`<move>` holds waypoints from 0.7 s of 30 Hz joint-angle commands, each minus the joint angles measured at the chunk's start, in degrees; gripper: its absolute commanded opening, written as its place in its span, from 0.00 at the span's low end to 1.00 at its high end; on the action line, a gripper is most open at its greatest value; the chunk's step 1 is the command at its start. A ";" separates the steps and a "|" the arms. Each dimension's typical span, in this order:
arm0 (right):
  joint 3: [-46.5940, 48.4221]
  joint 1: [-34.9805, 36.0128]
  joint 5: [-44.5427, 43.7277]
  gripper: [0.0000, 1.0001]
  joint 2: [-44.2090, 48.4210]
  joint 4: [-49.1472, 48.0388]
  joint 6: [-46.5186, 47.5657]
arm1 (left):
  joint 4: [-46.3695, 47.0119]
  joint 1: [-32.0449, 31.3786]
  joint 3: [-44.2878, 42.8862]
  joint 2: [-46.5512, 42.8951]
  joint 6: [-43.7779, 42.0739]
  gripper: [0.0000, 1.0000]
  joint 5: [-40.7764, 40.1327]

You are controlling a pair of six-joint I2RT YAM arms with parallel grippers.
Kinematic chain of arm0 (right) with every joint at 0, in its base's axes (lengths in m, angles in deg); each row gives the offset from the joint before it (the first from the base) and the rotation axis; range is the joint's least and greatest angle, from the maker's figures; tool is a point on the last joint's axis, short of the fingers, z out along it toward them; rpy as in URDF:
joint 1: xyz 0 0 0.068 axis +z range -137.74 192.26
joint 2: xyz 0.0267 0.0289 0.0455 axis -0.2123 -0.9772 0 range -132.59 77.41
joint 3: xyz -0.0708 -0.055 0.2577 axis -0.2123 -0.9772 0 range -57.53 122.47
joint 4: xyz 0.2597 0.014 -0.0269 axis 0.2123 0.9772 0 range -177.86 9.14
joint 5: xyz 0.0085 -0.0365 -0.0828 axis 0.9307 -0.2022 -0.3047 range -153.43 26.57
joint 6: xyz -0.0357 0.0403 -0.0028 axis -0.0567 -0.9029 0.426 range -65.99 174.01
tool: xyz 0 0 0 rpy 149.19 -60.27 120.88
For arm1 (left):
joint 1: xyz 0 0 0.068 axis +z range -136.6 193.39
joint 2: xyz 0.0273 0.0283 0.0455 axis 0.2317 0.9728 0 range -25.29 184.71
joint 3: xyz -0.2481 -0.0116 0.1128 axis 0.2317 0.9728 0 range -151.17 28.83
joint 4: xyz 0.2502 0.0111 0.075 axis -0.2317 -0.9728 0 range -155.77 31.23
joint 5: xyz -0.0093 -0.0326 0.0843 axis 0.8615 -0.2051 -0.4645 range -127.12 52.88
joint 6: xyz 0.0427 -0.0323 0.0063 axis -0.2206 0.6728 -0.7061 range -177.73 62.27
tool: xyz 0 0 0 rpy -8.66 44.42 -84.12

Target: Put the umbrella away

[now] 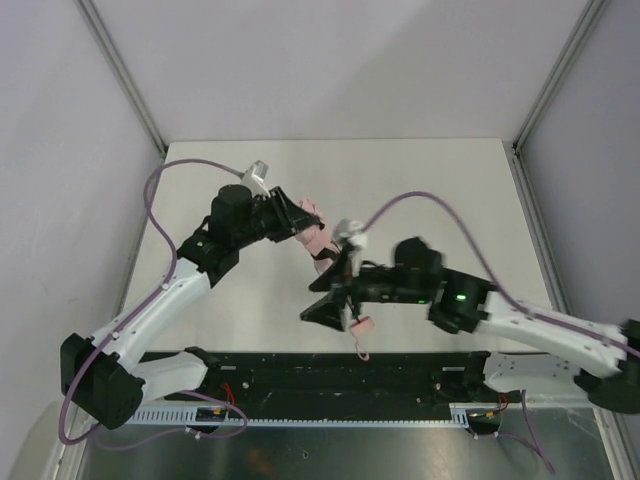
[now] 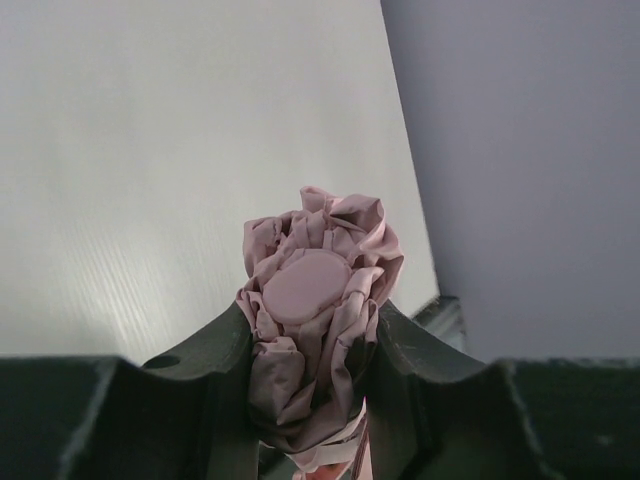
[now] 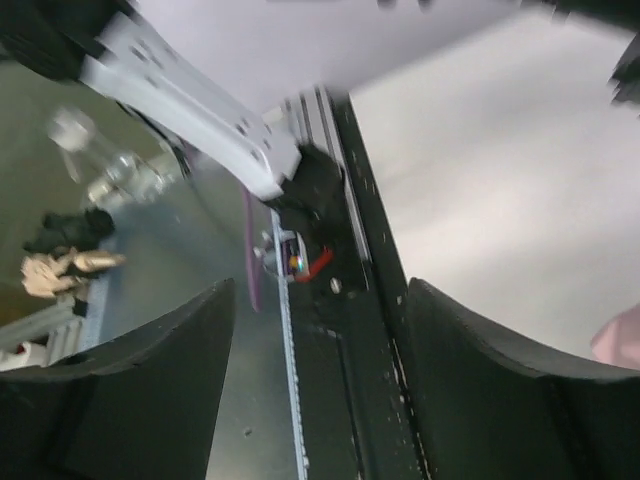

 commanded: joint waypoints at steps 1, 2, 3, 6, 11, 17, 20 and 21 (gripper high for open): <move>0.93 -3.14 -2.93 0.77 12.26 2.51 -2.83 | 14.43 -0.22 -1.99 -3.22 -17.03 0.00 -5.62; 0.98 -4.51 -5.49 0.78 14.21 4.15 -2.89 | 16.25 -0.50 -2.19 -3.01 -20.24 0.00 -6.35; 1.00 -5.90 -8.61 0.79 15.88 6.20 -2.62 | 18.18 -1.26 -2.33 -2.69 -23.78 0.00 -7.32; 1.08 -9.73 -18.89 0.81 18.29 13.13 -1.36 | 22.67 -4.19 -3.13 -0.84 -34.28 0.00 -10.94; 1.01 -16.75 -24.71 0.81 18.74 20.26 -2.54 | 33.31 -7.98 -1.40 4.52 -47.23 0.00 -17.42; 0.82 -18.89 -23.74 0.80 18.76 23.15 -2.95 | 38.14 -14.07 -1.49 10.18 -58.74 0.00 -22.89; 0.19 -19.15 -24.60 0.80 20.05 23.96 -3.08 | 39.40 -15.98 0.70 13.15 -57.85 0.00 -24.69; -0.23 -19.24 -24.67 0.80 20.65 23.97 -3.24 | 39.99 -16.25 1.70 14.23 -56.21 0.00 -24.76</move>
